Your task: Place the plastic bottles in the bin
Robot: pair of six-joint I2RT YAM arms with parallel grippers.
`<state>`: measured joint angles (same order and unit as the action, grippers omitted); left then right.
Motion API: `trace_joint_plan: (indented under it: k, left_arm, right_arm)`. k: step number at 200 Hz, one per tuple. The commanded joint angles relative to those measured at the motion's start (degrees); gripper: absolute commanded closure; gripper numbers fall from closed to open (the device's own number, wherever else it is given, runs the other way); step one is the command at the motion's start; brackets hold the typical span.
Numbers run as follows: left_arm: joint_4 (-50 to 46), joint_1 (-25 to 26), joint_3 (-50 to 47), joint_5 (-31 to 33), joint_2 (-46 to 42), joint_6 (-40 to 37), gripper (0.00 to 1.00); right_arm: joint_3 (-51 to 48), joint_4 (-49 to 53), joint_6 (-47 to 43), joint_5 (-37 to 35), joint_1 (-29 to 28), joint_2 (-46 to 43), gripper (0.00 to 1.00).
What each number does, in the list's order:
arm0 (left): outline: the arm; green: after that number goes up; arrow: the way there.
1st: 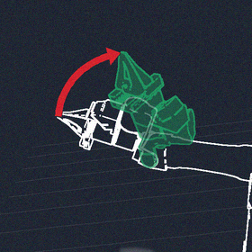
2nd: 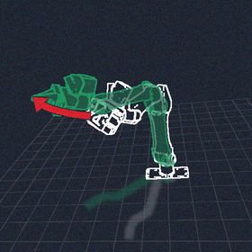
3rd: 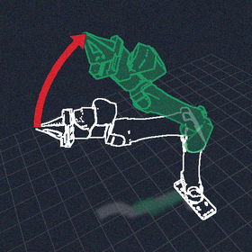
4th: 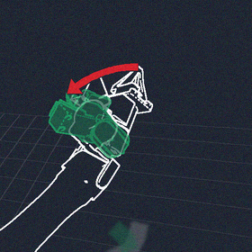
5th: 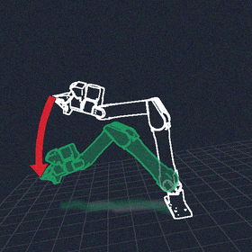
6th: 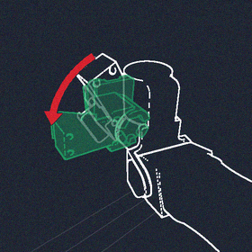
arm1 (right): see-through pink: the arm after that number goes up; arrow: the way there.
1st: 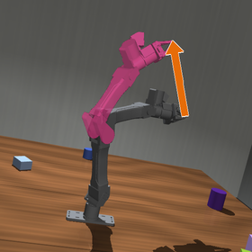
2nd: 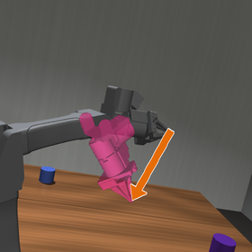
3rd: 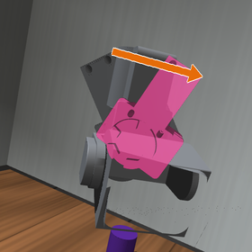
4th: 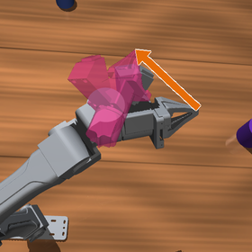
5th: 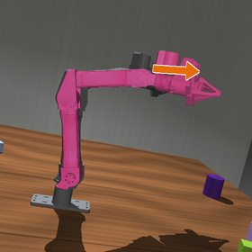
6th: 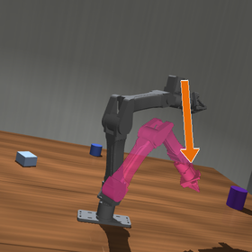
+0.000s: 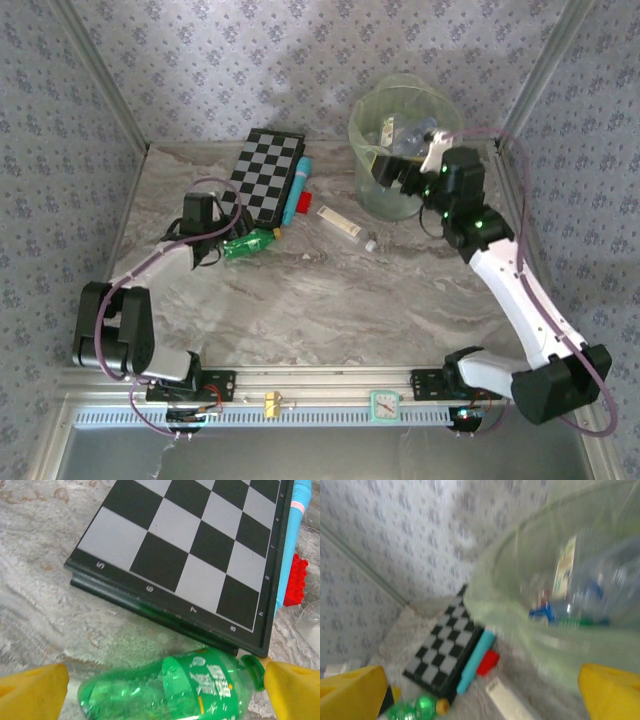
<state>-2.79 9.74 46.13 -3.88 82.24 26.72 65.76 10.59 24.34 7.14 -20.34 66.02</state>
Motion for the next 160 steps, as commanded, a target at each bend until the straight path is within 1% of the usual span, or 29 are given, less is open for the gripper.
trace_joint_plan:
  k: [1,20,36,62,76,96,111,133,160]
  left_arm:
    - [0.88,-0.33,3.87,-1.95,2.67,-3.54,0.0]
    - [0.63,-0.33,4.91,-3.54,4.71,-4.22,0.0]
    - [1.26,-0.33,5.19,-5.56,6.27,-4.05,0.0]
    - [2.25,-0.2,5.37,-9.84,8.17,-3.19,0.0]
    - [2.26,0.0,5.22,-10.92,8.91,-2.67,0.0]
    - [1.41,1.08,4.71,-11.24,9.04,-2.63,0.0]
    - [0.83,2.63,3.82,-10.35,8.45,-2.8,0.0]
    - [-0.7,5.09,2.52,-8.35,7.57,-2.83,0.0]
    - [-2.01,7.32,0.26,-7.52,6.18,-1.7,0.0]
  right_arm:
    - [-6.34,-1.95,0.17,-5.45,-3.73,-4.2,0.0]
    - [-13.19,-4.96,3.16,-8.64,-6.85,-7.75,0.0]
    - [-17.86,-7.6,5.91,-9.63,-8.74,-9.35,0.0]
    - [-22.09,-8.87,9.17,-11.91,-11.25,-9.86,0.0]
    - [-23.84,-9.48,10.21,-13.1,-12.45,-9.34,0.0]
    - [-25.99,-10.46,11.23,-13.67,-13.52,-8.39,0.0]
    - [-26.88,-10.7,13.22,-13.7,-13.94,-7.7,0.0]
    - [-27.17,-10.59,13.28,-13.77,-14.12,-6.8,0.0]
    - [-27.17,-11.21,13.14,-13.65,-14.16,-5.84,0.0]
